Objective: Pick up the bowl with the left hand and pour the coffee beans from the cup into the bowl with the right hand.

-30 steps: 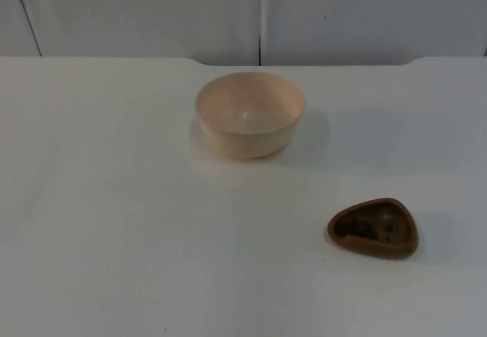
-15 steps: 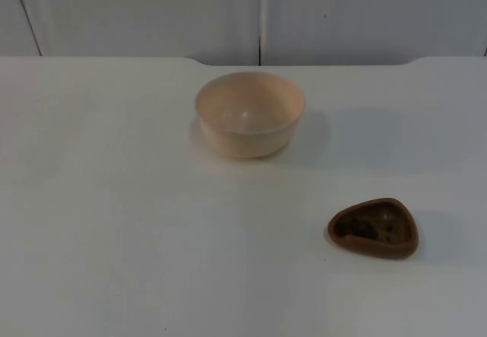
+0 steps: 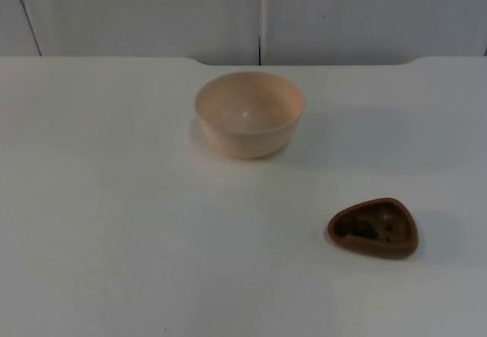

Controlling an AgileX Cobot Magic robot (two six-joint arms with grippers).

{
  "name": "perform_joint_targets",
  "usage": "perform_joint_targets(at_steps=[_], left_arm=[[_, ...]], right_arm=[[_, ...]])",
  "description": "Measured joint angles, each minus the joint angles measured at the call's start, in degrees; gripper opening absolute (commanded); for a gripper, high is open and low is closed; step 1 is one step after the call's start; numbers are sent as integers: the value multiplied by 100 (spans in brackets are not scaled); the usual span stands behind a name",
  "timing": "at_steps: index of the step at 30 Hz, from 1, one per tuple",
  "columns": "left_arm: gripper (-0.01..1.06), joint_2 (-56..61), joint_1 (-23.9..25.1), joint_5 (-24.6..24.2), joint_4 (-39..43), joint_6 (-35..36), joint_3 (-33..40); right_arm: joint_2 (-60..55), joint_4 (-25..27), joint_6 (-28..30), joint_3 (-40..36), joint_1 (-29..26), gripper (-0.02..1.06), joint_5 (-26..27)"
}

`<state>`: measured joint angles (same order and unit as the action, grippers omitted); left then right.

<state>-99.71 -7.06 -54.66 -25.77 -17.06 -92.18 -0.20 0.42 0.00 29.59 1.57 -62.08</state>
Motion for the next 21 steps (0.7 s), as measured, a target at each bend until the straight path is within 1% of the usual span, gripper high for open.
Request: perform_joint_targets(at_steps=[6, 14, 21], left_arm=[[98, -759, -210, -11, 0, 203, -437], [98, -1678, -210, -11, 0, 719, -767], [98, -2235, -210, -22, 0, 1085, -1005]], right_arm=[[0, 0, 0, 0, 0, 105, 0], [0, 0, 0, 0, 0, 105, 0], [0, 0, 0, 0, 0, 105, 0]])
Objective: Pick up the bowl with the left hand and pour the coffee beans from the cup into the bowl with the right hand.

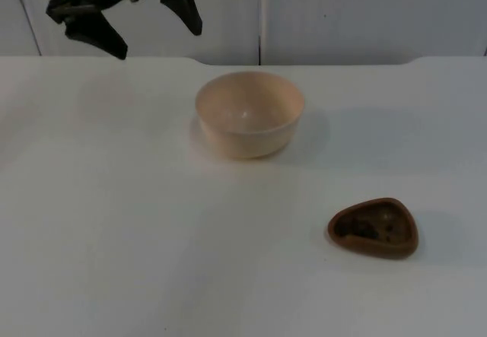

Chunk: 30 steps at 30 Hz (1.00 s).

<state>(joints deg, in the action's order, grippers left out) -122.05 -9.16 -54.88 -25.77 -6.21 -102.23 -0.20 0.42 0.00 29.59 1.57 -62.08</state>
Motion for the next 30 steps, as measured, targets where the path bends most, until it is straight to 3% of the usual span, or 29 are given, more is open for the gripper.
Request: perform_joint_targets(at_steps=[11, 23, 30], left_arm=[[96, -794, -11, 158, -9, 710, -60], [92, -1178, -341, 778, -297, 923, -71], [92, -1318, -341, 836, -297, 990, -71]], right_arm=[[0, 0, 0, 0, 0, 105, 0], [0, 0, 0, 0, 0, 105, 0], [0, 0, 0, 0, 0, 105, 0]])
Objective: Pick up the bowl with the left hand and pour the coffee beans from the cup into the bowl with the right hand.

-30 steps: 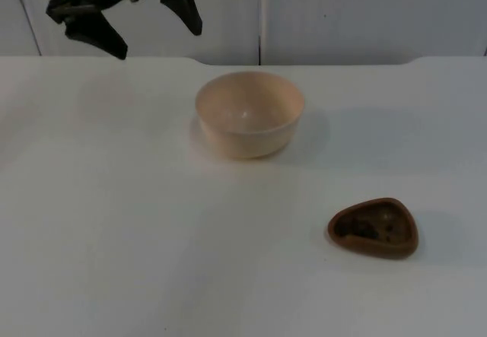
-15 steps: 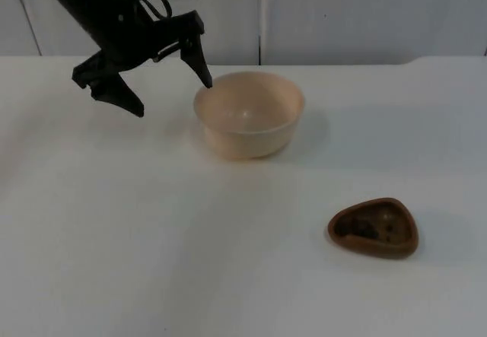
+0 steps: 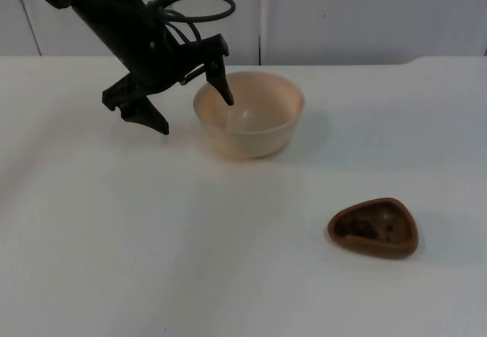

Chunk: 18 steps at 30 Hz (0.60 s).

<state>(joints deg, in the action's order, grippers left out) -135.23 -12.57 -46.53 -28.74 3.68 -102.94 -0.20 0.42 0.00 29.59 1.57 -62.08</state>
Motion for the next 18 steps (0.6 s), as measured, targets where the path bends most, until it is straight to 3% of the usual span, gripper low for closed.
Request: perform_joint_targets(at_steps=[9, 13, 17, 18], left_arm=[[87, -157, 0, 83, -9, -20, 0], [75, -157, 0, 129, -9, -48, 0], [50, -157, 0, 152, -9, -60, 0], [50, -157, 0, 163, -9, -60, 0]], right_arm=[[0, 0, 0, 0, 0, 105, 0], [0, 0, 0, 0, 0, 105, 0], [0, 0, 0, 0, 0, 105, 0], [0, 0, 0, 0, 0, 105, 0]])
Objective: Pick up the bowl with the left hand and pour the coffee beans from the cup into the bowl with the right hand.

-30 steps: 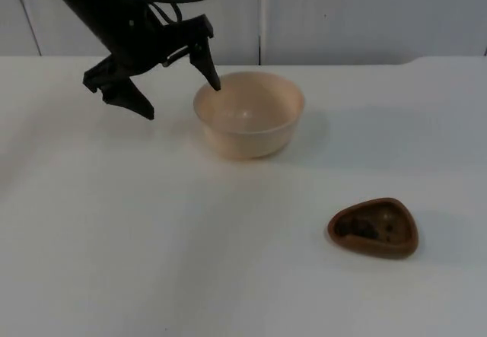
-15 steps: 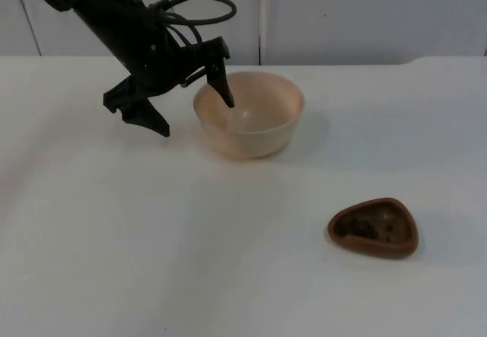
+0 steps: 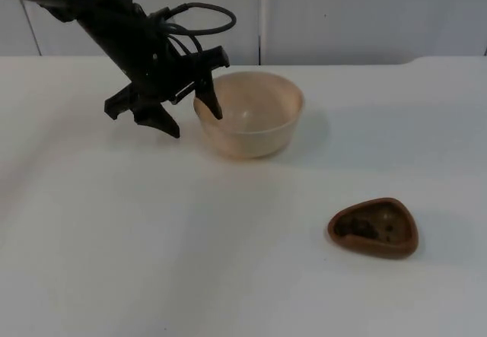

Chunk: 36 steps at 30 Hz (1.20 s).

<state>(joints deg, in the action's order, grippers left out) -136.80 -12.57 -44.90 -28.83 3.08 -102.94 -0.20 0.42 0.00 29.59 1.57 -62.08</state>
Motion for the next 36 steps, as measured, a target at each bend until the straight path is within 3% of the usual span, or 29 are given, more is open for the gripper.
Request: perform_joint_targets(at_steps=[4, 5, 9, 11, 16, 26, 31, 36], left_arm=[[27, 0, 0, 39, 0, 0, 0], [27, 0, 0, 67, 0, 0, 0], [5, 35, 0, 134, 0, 0, 0], [0, 74, 0, 173, -4, 0, 0], [0, 218, 0, 196, -26, 0, 0], [0, 694, 0, -330, 134, -12, 0], [0, 1008, 0, -625, 703, 166, 63], [0, 1443, 0, -653, 1115, 281, 643]], right_arm=[[0, 0, 0, 0, 0, 105, 0], [0, 0, 0, 0, 0, 105, 0], [0, 0, 0, 0, 0, 105, 0], [0, 0, 0, 0, 0, 105, 0], [0, 0, 0, 0, 0, 105, 0], [0, 0, 0, 0, 0, 105, 0], [0, 0, 0, 0, 0, 105, 0], [0, -11, 0, 0, 0, 105, 0]])
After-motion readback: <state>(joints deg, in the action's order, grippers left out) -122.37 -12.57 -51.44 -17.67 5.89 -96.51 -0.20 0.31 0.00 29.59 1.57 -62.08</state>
